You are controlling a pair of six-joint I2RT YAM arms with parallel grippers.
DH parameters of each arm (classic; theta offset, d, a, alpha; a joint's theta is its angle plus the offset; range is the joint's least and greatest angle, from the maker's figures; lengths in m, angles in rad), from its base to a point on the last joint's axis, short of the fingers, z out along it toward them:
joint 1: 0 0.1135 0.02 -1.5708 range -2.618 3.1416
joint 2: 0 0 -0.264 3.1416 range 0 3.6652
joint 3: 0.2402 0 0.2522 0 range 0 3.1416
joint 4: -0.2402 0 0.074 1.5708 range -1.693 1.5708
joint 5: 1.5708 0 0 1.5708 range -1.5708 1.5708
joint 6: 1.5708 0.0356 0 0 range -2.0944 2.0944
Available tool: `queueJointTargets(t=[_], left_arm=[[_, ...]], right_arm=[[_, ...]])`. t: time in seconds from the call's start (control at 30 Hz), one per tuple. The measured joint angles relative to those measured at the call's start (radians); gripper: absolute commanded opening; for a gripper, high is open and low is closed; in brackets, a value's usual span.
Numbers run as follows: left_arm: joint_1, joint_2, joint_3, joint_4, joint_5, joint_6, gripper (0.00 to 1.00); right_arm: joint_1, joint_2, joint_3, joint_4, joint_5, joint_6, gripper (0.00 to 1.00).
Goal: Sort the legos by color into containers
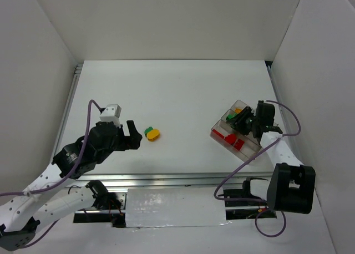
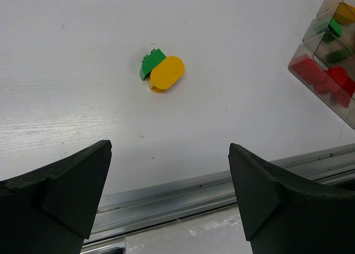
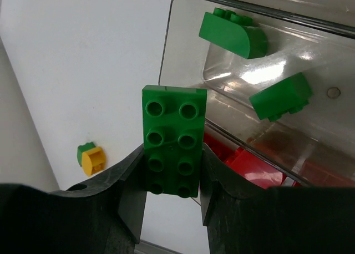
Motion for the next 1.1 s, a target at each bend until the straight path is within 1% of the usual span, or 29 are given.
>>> queueJointTargets(t=[0.03,0.07,0.17,0.23,0.3,0.47,0.5,0.53,0.57,0.63,0.67,0.7,0.77,1.0,1.1], left_arm=[[0.000,-0.001,0.000,0.002,0.006,0.000,1.00],[0.000,-0.001,0.000,0.006,0.010,0.001,0.99],[0.000,-0.001,-0.001,0.011,0.025,0.004,0.99],[0.000,-0.001,-0.001,0.014,0.036,0.007,0.99],[0.000,-0.001,-0.002,0.016,0.045,0.019,0.99],[0.000,-0.001,-0.007,0.027,0.062,0.025,1.00],[0.000,-0.001,-0.007,0.029,0.064,0.025,0.99],[0.000,-0.001,-0.007,0.032,0.066,0.026,0.99],[0.000,-0.001,-0.007,0.034,0.067,0.026,1.00],[0.000,-0.001,-0.008,0.036,0.068,0.026,0.99],[0.000,-0.001,-0.008,0.036,0.068,0.026,0.99],[0.000,-0.001,-0.008,0.036,0.069,0.026,0.99],[0.000,-0.001,-0.008,0.036,0.071,0.026,1.00],[0.000,-0.001,-0.011,0.043,0.075,0.026,1.00],[0.000,-0.001,-0.011,0.043,0.074,0.026,1.00]], right_arm=[[-0.010,0.001,-0.002,0.001,-0.013,0.003,0.05],[-0.019,0.002,-0.003,0.002,-0.024,0.008,0.10],[-0.042,0.006,-0.003,0.006,-0.063,0.015,0.14],[-0.057,0.011,-0.003,0.012,-0.081,0.021,0.27],[-0.070,0.021,-0.003,0.018,-0.098,0.021,0.34],[-0.092,0.058,-0.015,0.034,-0.135,0.023,0.39],[-0.095,0.064,-0.020,0.036,-0.143,0.025,0.40],[-0.095,0.069,-0.026,0.039,-0.150,0.026,0.44],[-0.097,0.073,-0.032,0.043,-0.155,0.028,0.56],[-0.097,0.073,-0.039,0.044,-0.162,0.032,0.64],[-0.097,0.073,-0.039,0.045,-0.164,0.034,0.76],[-0.097,0.073,-0.039,0.047,-0.167,0.038,0.83],[-0.096,0.069,-0.039,0.048,-0.174,0.036,0.85],[-0.099,0.047,-0.039,0.047,-0.168,0.034,0.86],[-0.099,0.021,-0.039,0.046,-0.176,0.035,0.90]])
